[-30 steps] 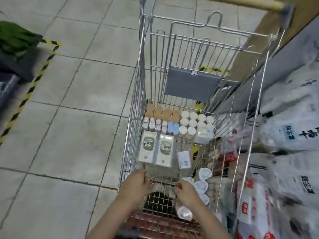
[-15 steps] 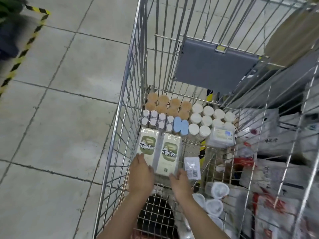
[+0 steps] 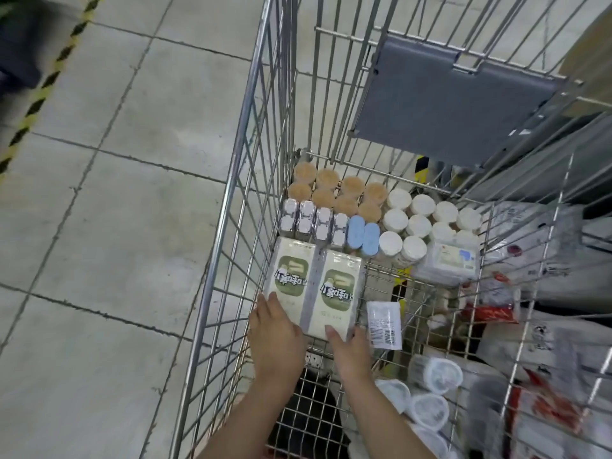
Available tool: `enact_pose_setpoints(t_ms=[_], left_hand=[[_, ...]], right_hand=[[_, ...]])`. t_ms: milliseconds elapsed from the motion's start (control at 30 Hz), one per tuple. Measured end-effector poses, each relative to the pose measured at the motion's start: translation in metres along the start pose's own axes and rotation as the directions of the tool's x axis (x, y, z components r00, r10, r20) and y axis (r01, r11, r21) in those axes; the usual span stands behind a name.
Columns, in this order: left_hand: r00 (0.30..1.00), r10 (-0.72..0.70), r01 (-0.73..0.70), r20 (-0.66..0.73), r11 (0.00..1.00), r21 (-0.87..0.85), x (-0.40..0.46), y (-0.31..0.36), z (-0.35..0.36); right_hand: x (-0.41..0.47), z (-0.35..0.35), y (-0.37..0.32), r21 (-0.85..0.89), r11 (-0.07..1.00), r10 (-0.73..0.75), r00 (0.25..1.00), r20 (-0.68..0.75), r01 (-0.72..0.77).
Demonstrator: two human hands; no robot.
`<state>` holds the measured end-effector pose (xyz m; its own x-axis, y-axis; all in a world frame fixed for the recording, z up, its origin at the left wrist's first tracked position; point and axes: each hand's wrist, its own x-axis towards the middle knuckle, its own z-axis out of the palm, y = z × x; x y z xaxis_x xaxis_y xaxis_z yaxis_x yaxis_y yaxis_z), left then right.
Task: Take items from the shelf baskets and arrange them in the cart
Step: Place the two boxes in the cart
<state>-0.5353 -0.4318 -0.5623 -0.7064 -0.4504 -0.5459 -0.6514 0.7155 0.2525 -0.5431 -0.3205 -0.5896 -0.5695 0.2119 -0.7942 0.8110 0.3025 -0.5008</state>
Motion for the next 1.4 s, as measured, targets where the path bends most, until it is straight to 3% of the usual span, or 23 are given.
enact_pose_setpoints(t_ms=[333, 433, 533, 633, 767, 933, 1067, 1267, 1400], left_hand=[[1.000, -0.011, 0.011, -0.024, 0.999, -0.032, 0.001, 0.003, 0.004], [0.998, 0.027, -0.033, -0.055, 0.994, -0.109, 0.002, -0.004, 0.004], [0.996, 0.058, -0.070, -0.061, 0.971, -0.229, 0.004, -0.008, 0.005], [0.999, -0.049, 0.050, 0.012, 0.929, -0.367, 0.012, -0.011, 0.011], [0.966, -0.131, 0.238, 0.225, 0.791, -0.563, 0.027, -0.016, 0.016], [0.910, -0.197, 0.400, 0.366, 0.653, -0.644, 0.030, -0.014, 0.018], [0.887, -0.224, 0.439, 0.404, 0.682, -0.585, 0.022, -0.003, 0.014], [0.827, -0.131, 0.522, 0.546, 0.537, -0.663, -0.014, 0.007, -0.032], [0.849, -0.007, 0.445, 0.528, 0.550, -0.707, -0.064, 0.011, -0.078]], right_hand=[[-0.020, -0.017, -0.016, 0.031, 0.996, 0.087, 0.996, -0.011, -0.086], [-0.024, -0.032, -0.024, 0.216, 0.952, 0.198, 0.975, 0.105, -0.217], [-0.025, -0.055, -0.029, 0.399, 0.838, 0.298, 0.925, 0.238, -0.372], [-0.029, -0.080, -0.026, 0.473, 0.769, 0.317, 0.899, 0.303, -0.430], [-0.038, -0.098, -0.015, 0.500, 0.757, 0.257, 0.896, 0.362, -0.420], [-0.039, -0.097, -0.012, 0.526, 0.770, 0.213, 0.923, 0.321, -0.361], [-0.041, -0.093, -0.012, 0.579, 0.735, 0.217, 0.931, 0.293, -0.353], [-0.073, -0.110, -0.016, 0.638, 0.720, 0.153, 0.959, 0.240, -0.275], [-0.113, -0.124, -0.019, 0.676, 0.710, 0.137, 0.980, 0.143, -0.198]])
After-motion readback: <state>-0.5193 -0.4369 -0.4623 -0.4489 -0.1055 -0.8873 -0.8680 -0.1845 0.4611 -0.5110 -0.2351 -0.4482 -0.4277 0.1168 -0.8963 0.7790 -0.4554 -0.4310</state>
